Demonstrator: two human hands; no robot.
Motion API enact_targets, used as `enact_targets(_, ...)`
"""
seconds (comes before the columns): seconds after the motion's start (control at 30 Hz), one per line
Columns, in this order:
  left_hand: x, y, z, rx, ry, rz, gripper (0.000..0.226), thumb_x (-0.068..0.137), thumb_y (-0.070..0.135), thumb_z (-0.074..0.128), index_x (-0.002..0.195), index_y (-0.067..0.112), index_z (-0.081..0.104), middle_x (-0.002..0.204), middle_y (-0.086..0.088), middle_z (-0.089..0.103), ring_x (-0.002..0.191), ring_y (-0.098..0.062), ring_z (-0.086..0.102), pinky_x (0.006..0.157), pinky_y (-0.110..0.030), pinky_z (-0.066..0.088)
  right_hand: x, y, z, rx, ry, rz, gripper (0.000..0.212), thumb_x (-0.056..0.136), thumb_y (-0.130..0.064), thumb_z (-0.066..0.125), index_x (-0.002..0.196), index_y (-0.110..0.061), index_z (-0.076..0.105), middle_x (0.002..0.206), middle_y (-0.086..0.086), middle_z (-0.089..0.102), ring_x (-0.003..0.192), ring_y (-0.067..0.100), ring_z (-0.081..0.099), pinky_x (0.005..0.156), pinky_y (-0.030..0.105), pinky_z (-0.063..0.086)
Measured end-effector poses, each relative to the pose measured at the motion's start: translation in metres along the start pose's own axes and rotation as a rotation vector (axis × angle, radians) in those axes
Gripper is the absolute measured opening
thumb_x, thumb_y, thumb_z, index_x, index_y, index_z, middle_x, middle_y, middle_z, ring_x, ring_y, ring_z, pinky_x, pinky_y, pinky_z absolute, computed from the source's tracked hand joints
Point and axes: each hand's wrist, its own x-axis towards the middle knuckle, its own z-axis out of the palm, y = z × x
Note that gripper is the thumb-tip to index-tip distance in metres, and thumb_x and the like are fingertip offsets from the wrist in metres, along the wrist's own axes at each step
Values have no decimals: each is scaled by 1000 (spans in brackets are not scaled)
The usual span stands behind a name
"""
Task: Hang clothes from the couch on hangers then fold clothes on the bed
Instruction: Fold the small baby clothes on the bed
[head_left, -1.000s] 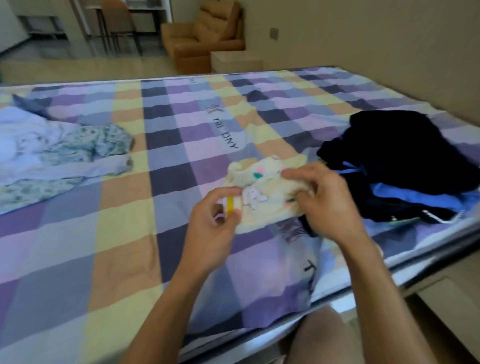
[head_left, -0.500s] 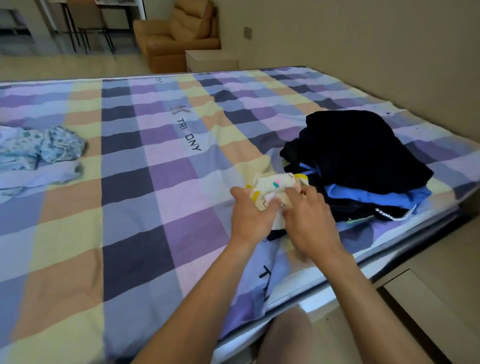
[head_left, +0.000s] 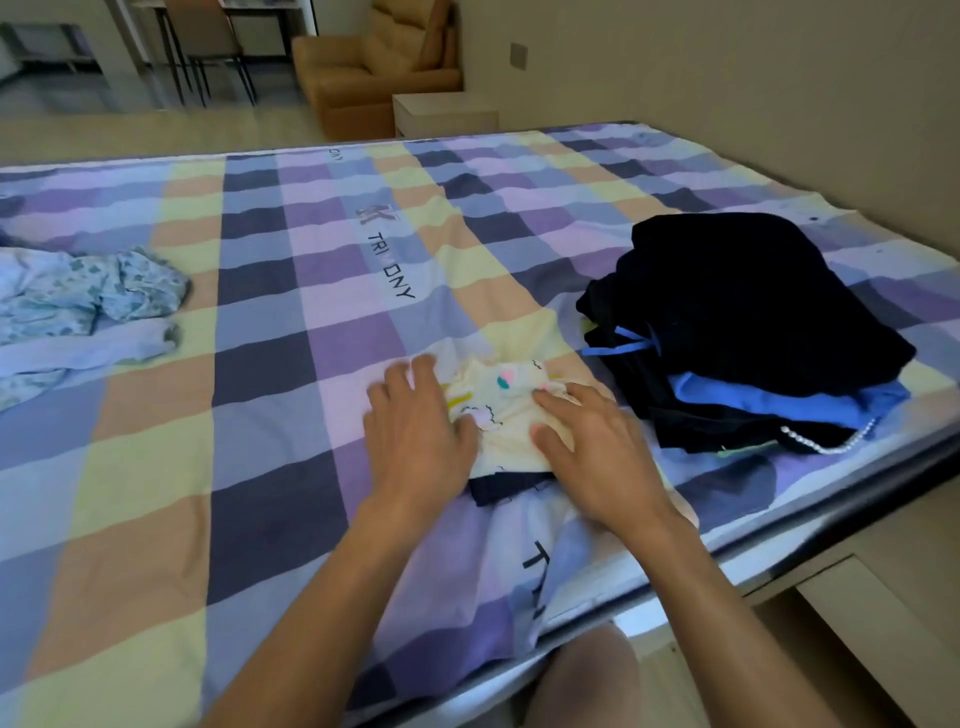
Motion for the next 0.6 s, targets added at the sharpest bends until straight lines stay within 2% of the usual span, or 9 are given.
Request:
enact_targets(0.07,0,10,-6,-3,205,422,61,76,1,63,135,15,51,143,-12,47,129,-36,43,98,-45,42,4,-1,-3,-154,94,-7,47,87,-41,53,131,-29,66,147,5,52,137,27,45,112,49,36)
enact_targets(0.13,8,15,-7,-41,118,752,49,79,4,58,127,17,60,137,-6,54,129,-30,48,99,-43,42,8,-1,-6,-254,153,-12,40,87,-33,61,126,-25,69,147,8,51,138,29,43,114,48,33)
enact_targets(0.17,13,13,-4,-14,42,780,42,86,14,56,128,18,60,140,-4,54,134,-28,46,104,-44,40,9,-1,-5,-249,160,-25,40,90,-33,60,128,-22,67,149,9,50,140,29,43,114,48,32)
enact_targets(0.2,17,8,1,20,-35,722,44,92,30,51,135,20,57,149,-4,48,143,-27,39,111,-46,36,9,0,-2,-218,145,-35,45,94,-38,53,133,-19,64,151,9,49,141,29,42,115,48,32)
enact_targets(0.27,20,-11,14,80,-209,521,71,92,60,31,154,27,37,167,0,21,155,-23,13,123,-47,19,5,2,9,-145,42,-17,65,99,-51,27,150,-16,46,157,8,42,147,28,34,118,48,29)
enact_targets(0.3,20,-22,23,70,-280,447,82,87,70,23,159,31,24,170,4,8,157,-19,4,125,-46,12,1,4,17,-123,-20,17,71,100,-55,15,157,-17,32,162,6,34,151,26,26,121,48,23)
enact_targets(0.37,16,-38,37,-13,-364,368,95,80,81,23,161,35,4,170,9,-6,156,-13,-4,126,-46,6,-7,10,33,-112,-88,58,77,97,-61,2,162,-21,9,168,2,18,156,20,11,125,45,11)
enact_targets(0.5,9,-44,38,-89,-393,298,104,77,85,33,161,33,-1,170,6,-7,156,-10,-4,126,-45,2,-7,10,35,-86,-123,49,84,90,-68,-2,162,-25,-1,170,-2,7,157,16,2,126,44,3)
enact_targets(0.6,10,-35,18,-223,-420,279,92,90,66,57,161,31,11,170,8,-1,155,-8,2,126,-39,7,-2,9,21,-54,-127,68,80,95,-67,15,162,-24,12,169,1,16,156,18,9,125,50,8)
